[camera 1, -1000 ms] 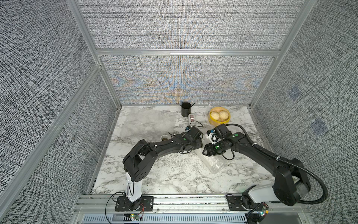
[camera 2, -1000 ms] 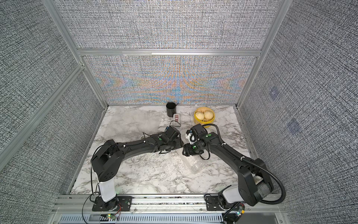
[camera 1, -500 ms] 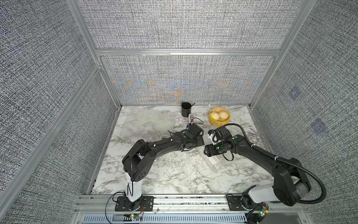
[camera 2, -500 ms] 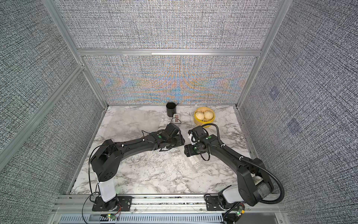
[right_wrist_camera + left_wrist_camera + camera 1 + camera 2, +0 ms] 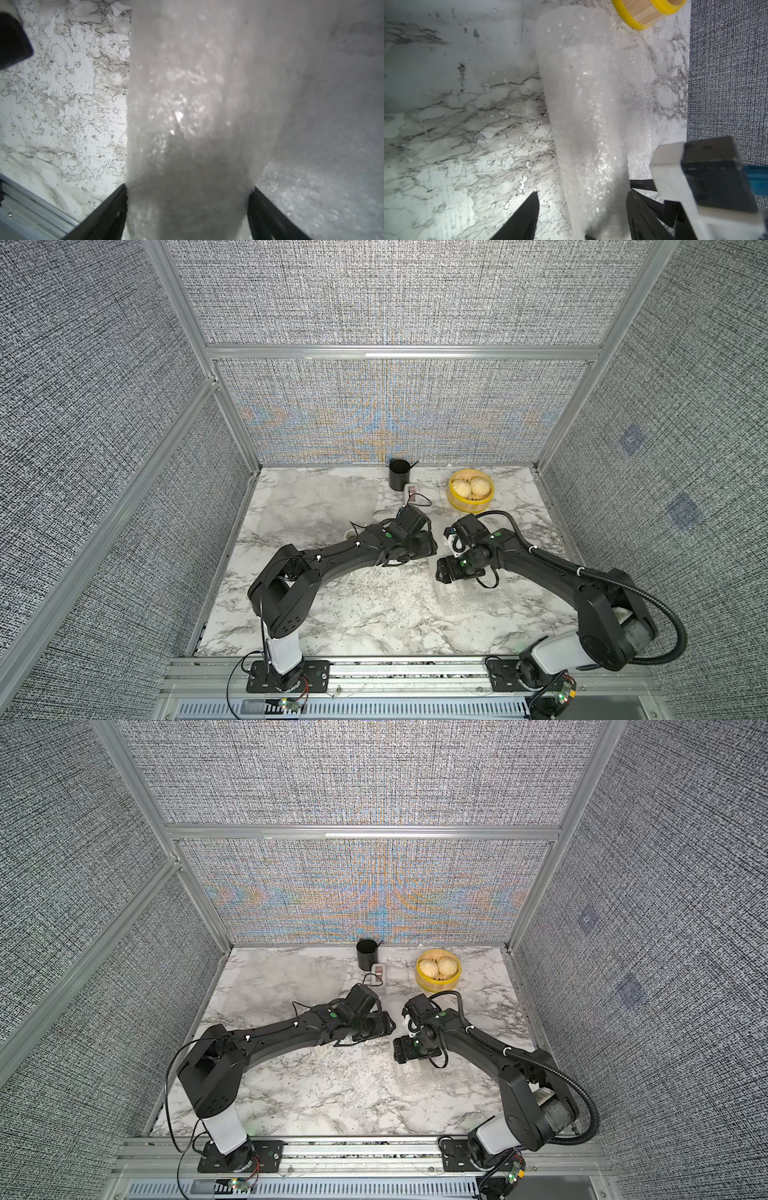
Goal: Wrap vases in bubble wrap
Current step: Wrap the vase in bubble wrap.
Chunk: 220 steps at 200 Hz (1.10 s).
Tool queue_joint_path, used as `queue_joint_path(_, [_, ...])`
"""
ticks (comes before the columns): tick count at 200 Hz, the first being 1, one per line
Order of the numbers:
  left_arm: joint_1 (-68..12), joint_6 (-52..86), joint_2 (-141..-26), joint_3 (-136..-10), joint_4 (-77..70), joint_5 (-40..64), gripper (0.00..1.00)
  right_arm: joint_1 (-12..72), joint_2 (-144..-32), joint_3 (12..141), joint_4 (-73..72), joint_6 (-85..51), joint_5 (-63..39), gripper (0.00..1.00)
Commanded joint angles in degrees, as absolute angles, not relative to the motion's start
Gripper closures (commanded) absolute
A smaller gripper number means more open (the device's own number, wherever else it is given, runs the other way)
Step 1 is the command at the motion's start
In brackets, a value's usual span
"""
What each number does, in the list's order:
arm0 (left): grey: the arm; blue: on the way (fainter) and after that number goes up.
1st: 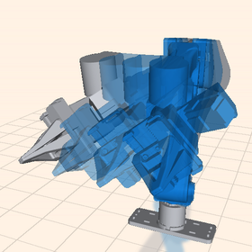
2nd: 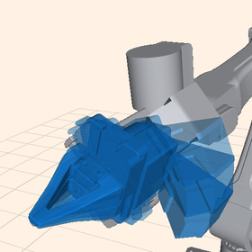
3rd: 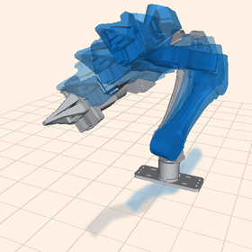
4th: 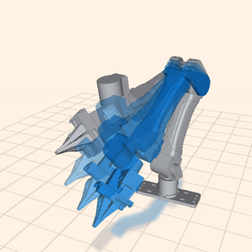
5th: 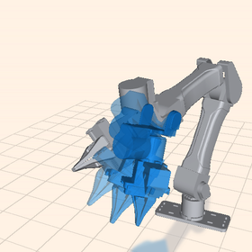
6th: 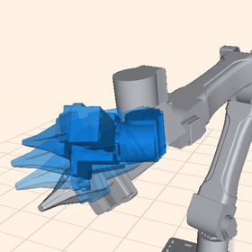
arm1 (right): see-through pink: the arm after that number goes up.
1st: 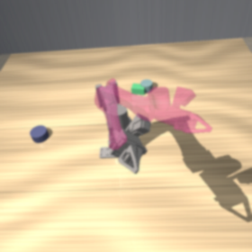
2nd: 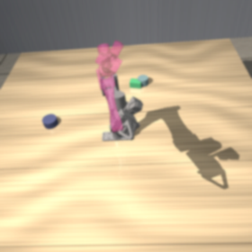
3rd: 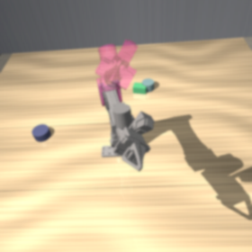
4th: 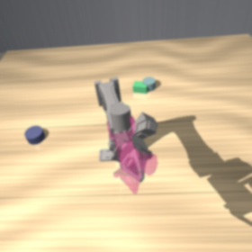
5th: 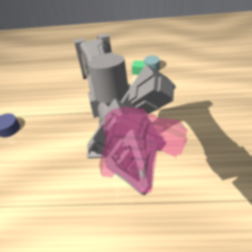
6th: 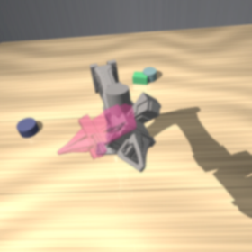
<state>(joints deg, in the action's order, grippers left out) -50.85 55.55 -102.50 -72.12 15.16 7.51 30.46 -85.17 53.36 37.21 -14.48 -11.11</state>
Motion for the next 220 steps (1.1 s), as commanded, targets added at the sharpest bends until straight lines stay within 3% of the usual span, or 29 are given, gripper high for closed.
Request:
queue_joint_path(1, [-50.72, 55.29, -101.65, -71.5, 16.23, 9.04, 0.32, 31.86, -85.51, 52.7, 39.77, -18.22, -16.3, 0.15])
queue_joint_path(81, [-49.04, 52.37, -107.12, -75.27, 15.46, 13.23, 0.31, 31.04, -83.78, 47.09, 33.23, -20.74, -24.45, 0.16])
queue_joint_path(119, [-48.5, 52.82, -109.73, -74.94, 16.94, 12.75, 0.31, 30.3, -81.5, 47.87, 33.72, -20.47, -23.14, 0.15])
queue_joint_path(172, [-48.34, 52.42, -110.2, -73.95, 18.41, 11.36, 0.31, 30.32, -76.5, 51.89, 39.12, -19.7, -19.15, 0.01])
queue_joint_path(220, [-48.34, 52.55, -109.92, -73.55, 17.67, 11.19, 0.31, 33.05, -74.98, 58.73, 46.89, -21.09, -10.28, 0.01])
